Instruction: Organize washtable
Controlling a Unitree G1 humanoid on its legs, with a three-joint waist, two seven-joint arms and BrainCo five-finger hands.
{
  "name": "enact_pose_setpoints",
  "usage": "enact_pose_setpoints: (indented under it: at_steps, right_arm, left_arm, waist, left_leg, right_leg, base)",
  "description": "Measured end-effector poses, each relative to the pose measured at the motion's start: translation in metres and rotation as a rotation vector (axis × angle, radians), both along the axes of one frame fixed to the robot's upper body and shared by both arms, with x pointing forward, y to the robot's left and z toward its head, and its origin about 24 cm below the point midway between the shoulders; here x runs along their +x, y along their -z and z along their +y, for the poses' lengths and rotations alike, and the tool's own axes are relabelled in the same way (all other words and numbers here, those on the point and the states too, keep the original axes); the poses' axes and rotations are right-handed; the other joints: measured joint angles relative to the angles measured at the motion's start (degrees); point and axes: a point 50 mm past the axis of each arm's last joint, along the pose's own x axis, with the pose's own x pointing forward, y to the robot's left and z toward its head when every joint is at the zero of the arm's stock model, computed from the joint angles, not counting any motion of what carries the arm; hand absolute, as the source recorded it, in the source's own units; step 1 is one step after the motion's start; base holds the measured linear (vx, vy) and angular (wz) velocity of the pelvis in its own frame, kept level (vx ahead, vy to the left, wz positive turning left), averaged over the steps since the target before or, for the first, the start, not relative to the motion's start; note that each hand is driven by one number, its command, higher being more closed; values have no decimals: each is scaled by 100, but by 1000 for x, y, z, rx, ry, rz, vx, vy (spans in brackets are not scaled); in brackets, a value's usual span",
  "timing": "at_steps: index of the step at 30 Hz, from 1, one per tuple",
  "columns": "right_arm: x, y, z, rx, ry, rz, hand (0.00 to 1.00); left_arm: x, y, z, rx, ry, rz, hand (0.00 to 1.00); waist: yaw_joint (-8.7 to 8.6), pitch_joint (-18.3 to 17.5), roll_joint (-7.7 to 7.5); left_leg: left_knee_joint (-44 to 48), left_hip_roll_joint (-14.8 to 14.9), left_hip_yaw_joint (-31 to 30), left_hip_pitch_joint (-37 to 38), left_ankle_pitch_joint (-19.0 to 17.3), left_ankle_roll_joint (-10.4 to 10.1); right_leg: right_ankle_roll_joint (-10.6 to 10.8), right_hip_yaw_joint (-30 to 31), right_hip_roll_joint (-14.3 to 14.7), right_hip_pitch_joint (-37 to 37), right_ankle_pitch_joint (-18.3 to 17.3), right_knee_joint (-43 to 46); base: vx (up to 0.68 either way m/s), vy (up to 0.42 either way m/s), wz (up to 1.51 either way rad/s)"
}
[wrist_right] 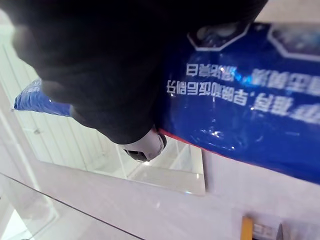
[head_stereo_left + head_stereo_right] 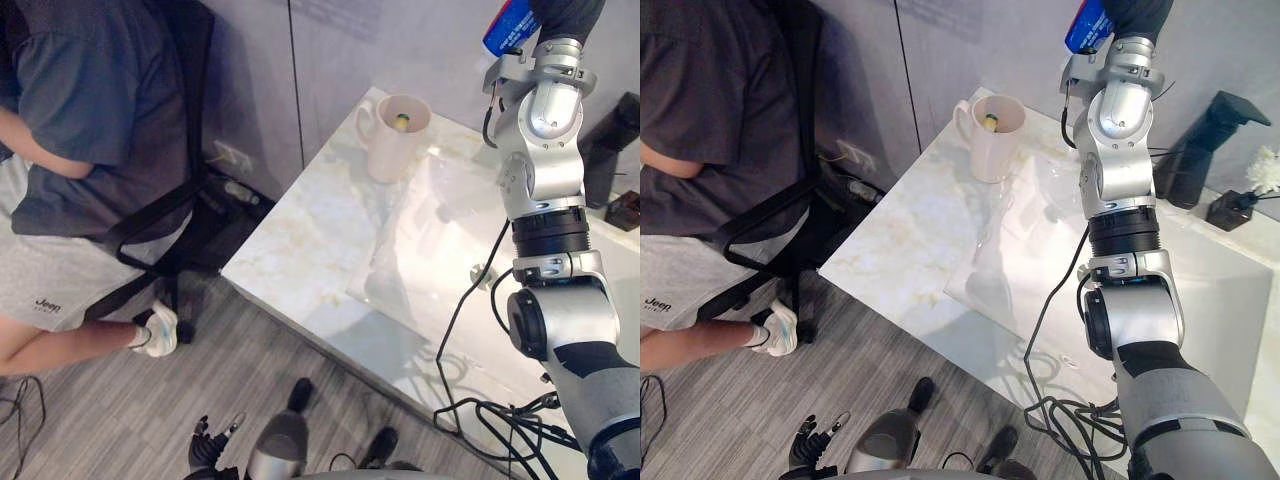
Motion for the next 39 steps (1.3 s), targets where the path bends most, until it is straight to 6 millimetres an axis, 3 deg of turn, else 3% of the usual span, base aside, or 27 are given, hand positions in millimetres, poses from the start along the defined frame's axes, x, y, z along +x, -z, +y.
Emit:
enact_pose_setpoints:
  at_steps: [2,13,14,39]
  right_arm:
    - [0,0,1,-11,-10,1,100]
    - [9,10,15,-85,-34,59,100]
    - [11,13,15,-97,-28,71,0]
    - [14,17,21,-121,-18,98,0]
  left_arm:
    - [4,-1,-2,-1,17,-8,0]
    - [12,-3,-1,12,49,-32,0]
    - [13,-3,-2,12,58,-32,0]
    - [17,-5,-3,12,69,-42,0]
  waist:
    - [89,6,11]
    - [99,226,5]
    - [98,235,4]
    - [84,325,3]
  left_leg:
    - [17,-5,-17,-37,0,0]
    - [51,14,-34,-103,16,-25]
    - [51,25,-26,-103,16,-25]
    - [58,43,9,-52,18,-28]
  right_leg:
    - [1,-30,0,-16,-1,-2]
    - [0,-68,1,-67,0,1]
    - [0,-59,9,-71,0,0]
    - [-1,-18,12,-44,0,26]
  base:
    - [8,4,10]
    - [-8,6,0]
    - [-5,2,-4]
    - [0,0,0]
